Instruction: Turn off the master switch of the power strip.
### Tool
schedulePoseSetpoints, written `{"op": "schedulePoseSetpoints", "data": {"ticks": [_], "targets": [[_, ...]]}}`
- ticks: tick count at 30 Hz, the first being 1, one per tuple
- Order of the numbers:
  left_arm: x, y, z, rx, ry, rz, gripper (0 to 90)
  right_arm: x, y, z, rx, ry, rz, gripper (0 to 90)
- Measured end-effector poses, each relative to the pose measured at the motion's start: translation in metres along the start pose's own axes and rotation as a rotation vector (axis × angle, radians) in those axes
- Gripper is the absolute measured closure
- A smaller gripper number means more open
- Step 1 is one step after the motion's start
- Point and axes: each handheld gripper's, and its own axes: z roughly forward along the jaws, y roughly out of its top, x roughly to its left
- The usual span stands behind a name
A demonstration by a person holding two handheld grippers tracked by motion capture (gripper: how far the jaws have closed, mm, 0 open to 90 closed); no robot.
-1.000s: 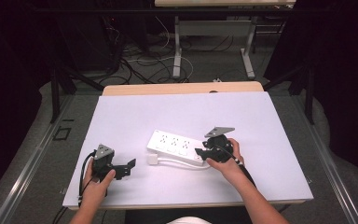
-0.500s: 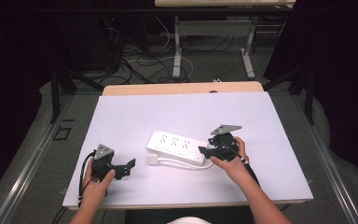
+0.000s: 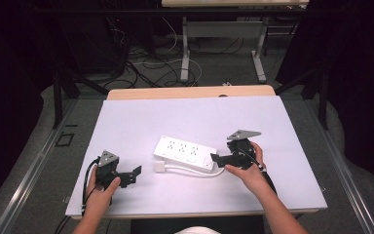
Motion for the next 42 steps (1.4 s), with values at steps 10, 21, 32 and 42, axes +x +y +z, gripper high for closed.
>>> {"op": "schedulePoseSetpoints", "data": {"ticks": [10, 21, 32, 42], "targets": [[0.0, 0.0, -0.001, 0.002, 0.0, -0.001, 1.5, -0.01, -0.006, -0.011, -0.03, -0.039, 0.01, 11.3], [0.001, 0.0, -0.001, -0.006, 0.002, -0.004, 1.5, -0.017, -0.011, -0.022, -0.058, -0.063, 0.019, 0.0], [0.001, 0.001, -0.001, -0.006, 0.004, -0.005, 1.5, -0.02, -0.019, -0.031, -0.088, -0.108, 0.014, 0.0], [0.001, 0.001, -0.001, -0.01, 0.004, -0.006, 1.5, -0.021, -0.024, -0.037, -0.089, -0.111, -0.005, 0.0]]}}
